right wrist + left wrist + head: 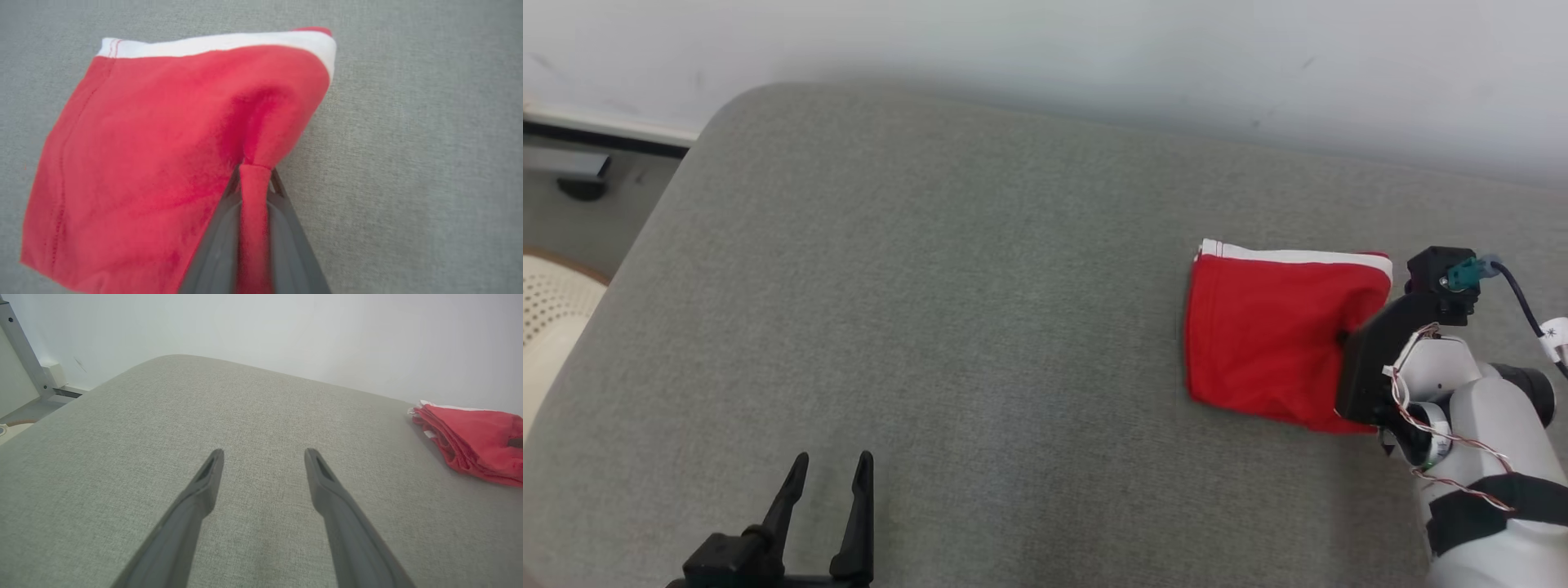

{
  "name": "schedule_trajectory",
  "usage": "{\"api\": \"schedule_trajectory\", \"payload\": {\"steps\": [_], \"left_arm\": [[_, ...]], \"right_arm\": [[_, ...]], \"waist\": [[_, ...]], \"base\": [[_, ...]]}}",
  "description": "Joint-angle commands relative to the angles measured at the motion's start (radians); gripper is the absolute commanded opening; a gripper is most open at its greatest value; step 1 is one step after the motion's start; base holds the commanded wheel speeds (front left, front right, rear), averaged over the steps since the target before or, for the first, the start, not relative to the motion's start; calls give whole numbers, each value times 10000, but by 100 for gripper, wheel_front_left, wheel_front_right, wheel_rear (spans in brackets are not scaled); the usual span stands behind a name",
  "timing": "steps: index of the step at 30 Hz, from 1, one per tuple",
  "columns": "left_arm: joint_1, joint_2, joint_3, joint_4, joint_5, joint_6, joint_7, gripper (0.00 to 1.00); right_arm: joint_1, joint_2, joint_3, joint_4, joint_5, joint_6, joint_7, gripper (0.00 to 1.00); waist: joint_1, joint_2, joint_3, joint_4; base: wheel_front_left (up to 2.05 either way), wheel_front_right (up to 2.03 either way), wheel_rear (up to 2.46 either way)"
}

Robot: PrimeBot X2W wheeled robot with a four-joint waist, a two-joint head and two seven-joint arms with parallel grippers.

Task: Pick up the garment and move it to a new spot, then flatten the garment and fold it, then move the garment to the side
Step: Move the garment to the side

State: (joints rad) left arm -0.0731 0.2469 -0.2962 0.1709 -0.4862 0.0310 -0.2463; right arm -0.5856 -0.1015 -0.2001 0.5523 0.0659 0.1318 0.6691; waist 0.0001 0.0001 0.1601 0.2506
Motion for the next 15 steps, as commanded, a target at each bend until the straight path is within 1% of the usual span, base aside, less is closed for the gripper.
{"api": "schedule_trajectory", "payload": {"steps": [1,3,5,6,10,13,15], "left_arm": [[175,63,24,0,-48,35,-83,100],[270,86,16,-24,-66,50,-62,100],[395,131,32,-59,-82,95,-33,100],[395,131,32,-59,-82,95,-33,100],[460,222,90,-173,-154,117,32,100],[421,243,40,-280,-142,118,88,100],[312,302,19,-336,-125,98,138,100]], "right_arm": [[358,-292,309,-493,285,-20,70,0],[668,-566,604,-1074,557,-20,230,0],[993,-987,852,-1773,821,-20,494,0],[993,-987,852,-1773,821,-20,494,0],[1627,-1791,1095,-3030,1078,-20,1119,0],[1858,-2471,1417,-3536,1296,-20,1606,0],[1822,-2968,1725,-3654,1372,-20,1752,0]], "waist": [[-1,-1,-523,-632],[-1,-1,-703,-925],[-1,-1,-840,-1251],[-1,-1,-840,-1251],[-1,-1,-916,-1858],[-1,-1,-788,-2237],[-1,-1,-650,-2429]], "base": [[0,0,0],[0,0,0],[0,0,0],[0,0,0],[0,0,0],[0,0,0],[0,0,0]]}}
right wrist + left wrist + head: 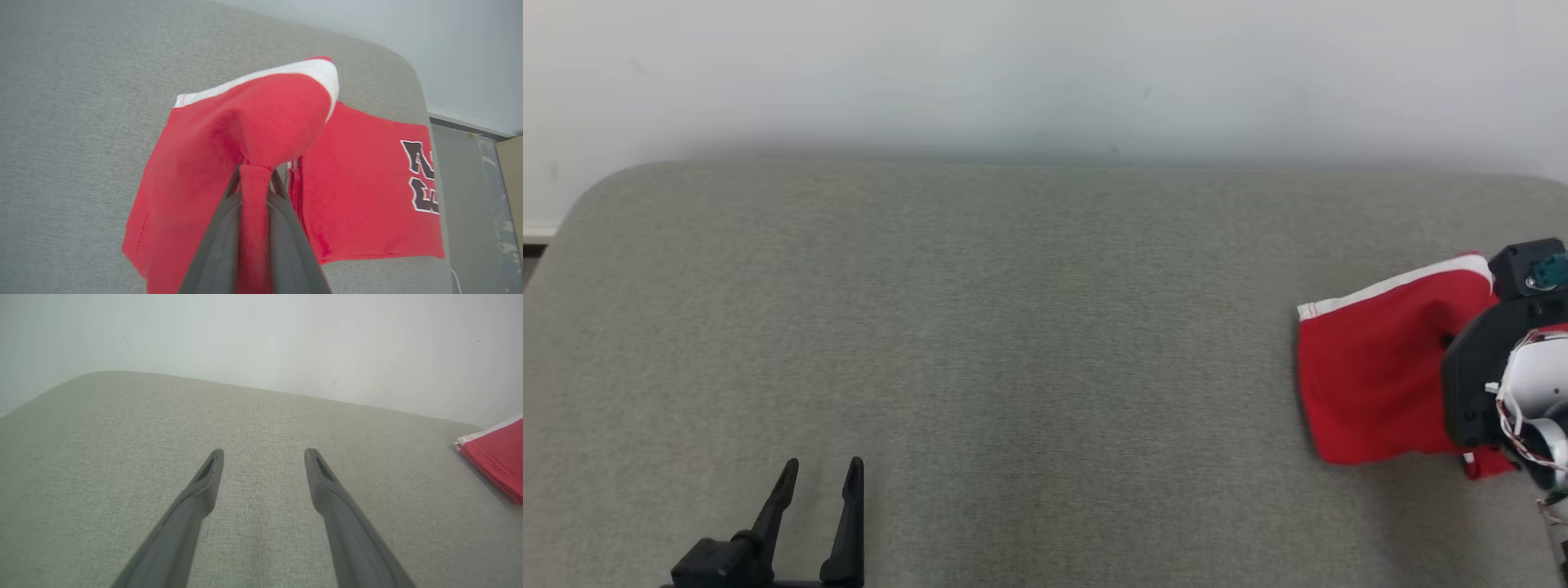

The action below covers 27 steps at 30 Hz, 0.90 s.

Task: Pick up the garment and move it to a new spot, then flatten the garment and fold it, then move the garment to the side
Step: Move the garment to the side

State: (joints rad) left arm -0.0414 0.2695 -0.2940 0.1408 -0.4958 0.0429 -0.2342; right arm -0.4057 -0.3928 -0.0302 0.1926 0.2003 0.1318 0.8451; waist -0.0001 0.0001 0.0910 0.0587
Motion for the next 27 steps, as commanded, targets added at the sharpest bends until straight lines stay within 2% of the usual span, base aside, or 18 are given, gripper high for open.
{"api": "schedule_trajectory", "payload": {"steps": [1,5,8,15,19,22,27], "left_arm": [[-81,91,-16,-63,-19,-33,30,100],[-372,128,-117,-138,79,-98,133,100],[-535,134,-185,-167,108,-141,184,100],[-757,175,-200,-174,54,-159,167,100],[-909,123,-266,-130,54,-229,117,100],[-876,126,-257,-86,25,-200,90,100],[-880,142,-287,-63,3,-204,88,100]], "right_arm": [[-65,-312,214,-29,66,-20,16,0],[-586,-1258,1266,377,383,-20,-165,0],[-1063,-2250,2272,709,512,-20,-419,0],[-2065,-3940,4189,1340,925,-20,-1472,0],[-2247,-4428,4377,1876,1178,-20,-1740,0],[-2154,-4942,4234,2126,755,-22,-1753,0],[-1785,-4853,3521,2747,365,-22,-2033,0]], "waist": [[1,-1,124,-583],[1,-1,518,-685],[1,-1,772,-617],[1,-1,1303,-415],[1,-1,1485,-244],[1,-1,1559,-192],[1,-1,1675,-223]], "base": [[0,0,0],[0,0,0],[0,0,0],[0,0,0],[0,0,0],[0,0,0],[0,0,0]]}}
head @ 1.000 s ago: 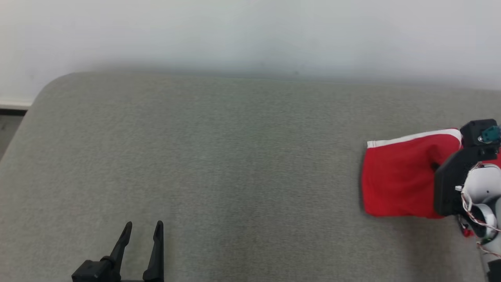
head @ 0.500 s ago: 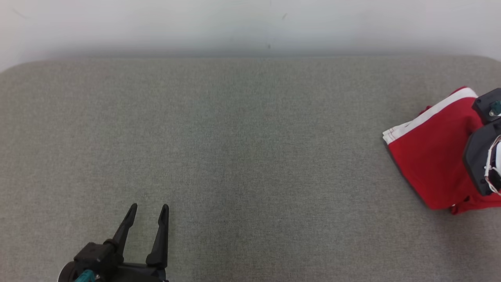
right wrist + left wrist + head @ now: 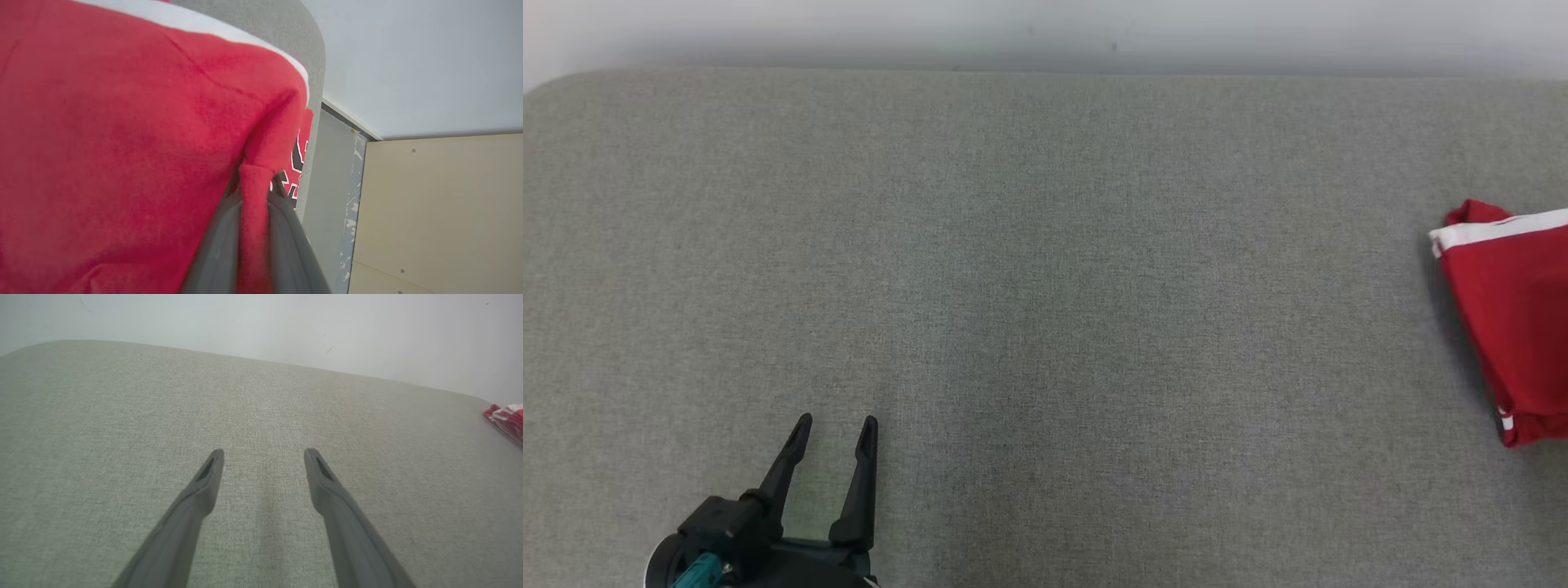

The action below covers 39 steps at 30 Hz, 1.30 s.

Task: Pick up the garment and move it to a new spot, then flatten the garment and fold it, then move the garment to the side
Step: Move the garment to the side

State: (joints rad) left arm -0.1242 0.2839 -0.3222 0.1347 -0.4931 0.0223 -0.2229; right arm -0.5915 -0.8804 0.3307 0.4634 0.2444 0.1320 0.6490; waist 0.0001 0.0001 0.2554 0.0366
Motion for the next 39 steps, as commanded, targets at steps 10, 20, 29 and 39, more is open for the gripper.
{"api": "schedule_trajectory", "payload": {"steps": [10,20,29,39], "left_arm": [[-369,129,-159,-109,86,-62,152,100],[-229,119,-222,-241,162,50,-11,100],[181,-109,-111,-452,-12,-127,-324,100],[930,-816,916,-855,124,210,-419,100]], "right_arm": [[177,421,-487,883,-1107,-22,-913,0],[-73,1329,-1071,1181,-1953,-22,-1121,100],[1247,2828,-2960,9,-1602,-22,-1339,100],[3863,5539,-4751,-2610,-834,-22,-4048,100]], "waist": [[-1,-1,262,-3],[-1,-1,-159,-138],[-1,-1,-1141,-514],[-1,-1,-2052,-669]], "base": [[0,0,0],[0,0,0],[0,0,0],[0,0,0]]}}
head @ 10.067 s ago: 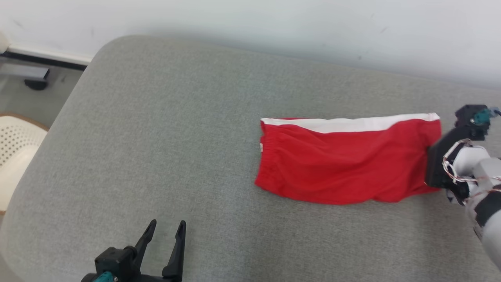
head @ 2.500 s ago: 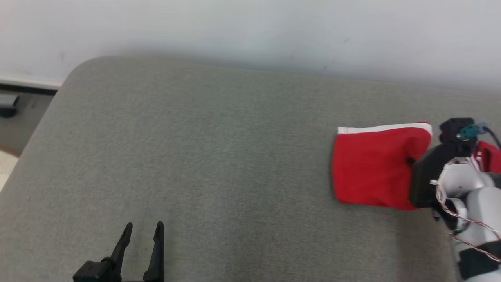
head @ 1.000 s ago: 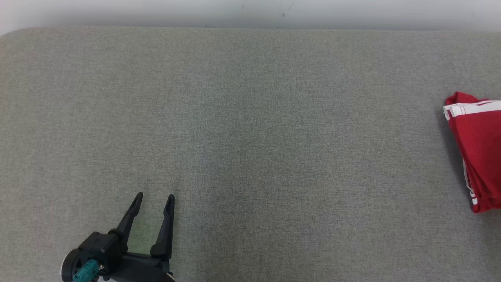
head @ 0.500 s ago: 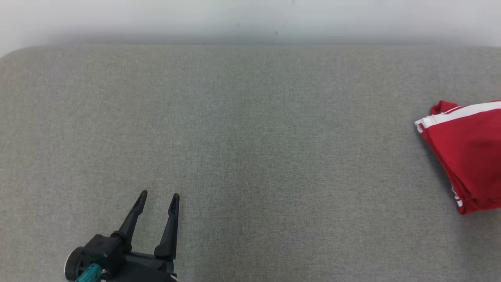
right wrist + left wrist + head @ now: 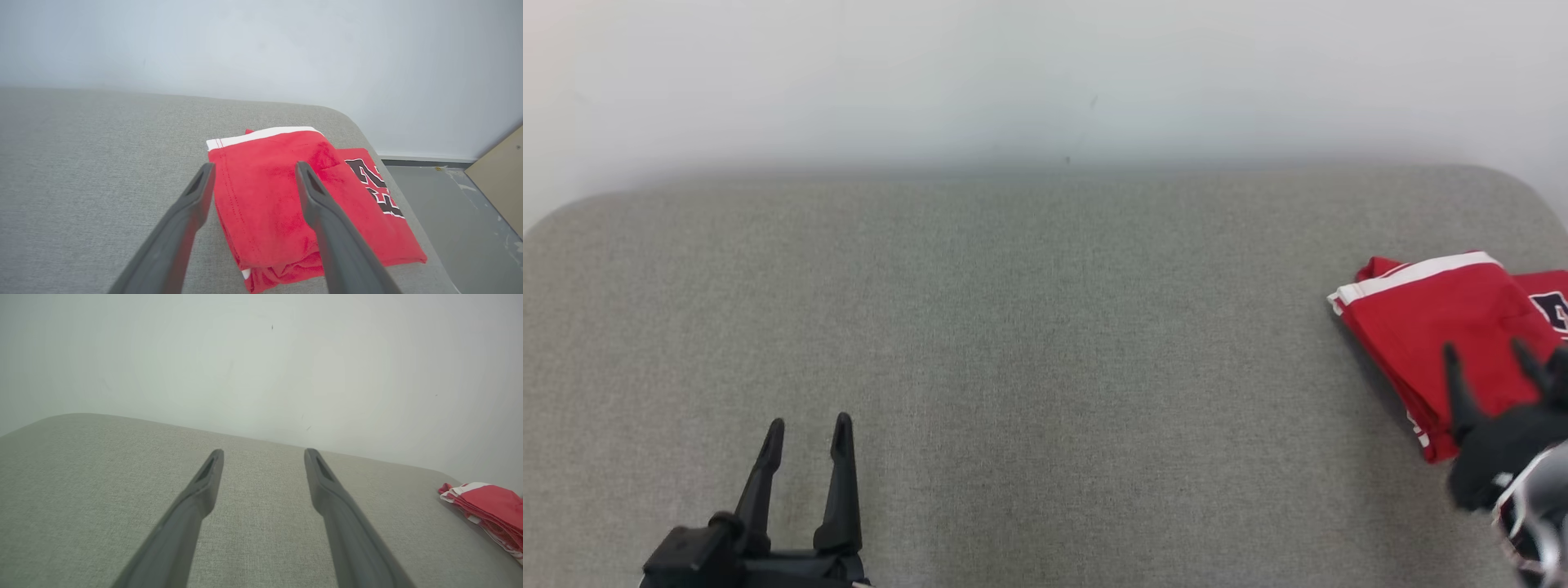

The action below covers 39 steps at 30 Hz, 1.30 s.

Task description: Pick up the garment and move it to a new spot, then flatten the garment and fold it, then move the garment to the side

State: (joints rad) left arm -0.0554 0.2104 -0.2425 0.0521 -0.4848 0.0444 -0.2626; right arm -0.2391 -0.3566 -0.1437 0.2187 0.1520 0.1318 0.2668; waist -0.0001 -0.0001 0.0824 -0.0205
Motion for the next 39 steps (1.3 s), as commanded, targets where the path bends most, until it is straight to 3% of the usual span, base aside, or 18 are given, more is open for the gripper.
{"api": "schedule_trajectory", "payload": {"steps": [1,6,12,23,39], "left_arm": [[311,-138,207,-4,70,-33,-22,100],[640,-372,722,289,213,-61,-25,100],[899,-490,1261,561,425,-158,-27,100],[1445,-777,2096,1058,545,-630,-28,100],[1387,-1085,2480,1331,1189,-1208,-28,100]], "right_arm": [[564,570,-36,-361,79,-20,-425,100],[1536,1749,196,-971,248,-20,-1304,100],[1950,2553,821,-1018,377,-20,-2092,100],[2261,2842,1633,-661,397,-20,-2521,100],[2376,2971,1650,-370,497,-20,-2659,100]], "waist": [[1,1,-403,-107],[1,1,-796,-123],[1,1,-1041,-70],[1,1,-1385,211],[1,1,-1321,281]], "base": [[0,0,0],[0,0,0],[0,0,0],[0,0,0],[0,0,0]]}}
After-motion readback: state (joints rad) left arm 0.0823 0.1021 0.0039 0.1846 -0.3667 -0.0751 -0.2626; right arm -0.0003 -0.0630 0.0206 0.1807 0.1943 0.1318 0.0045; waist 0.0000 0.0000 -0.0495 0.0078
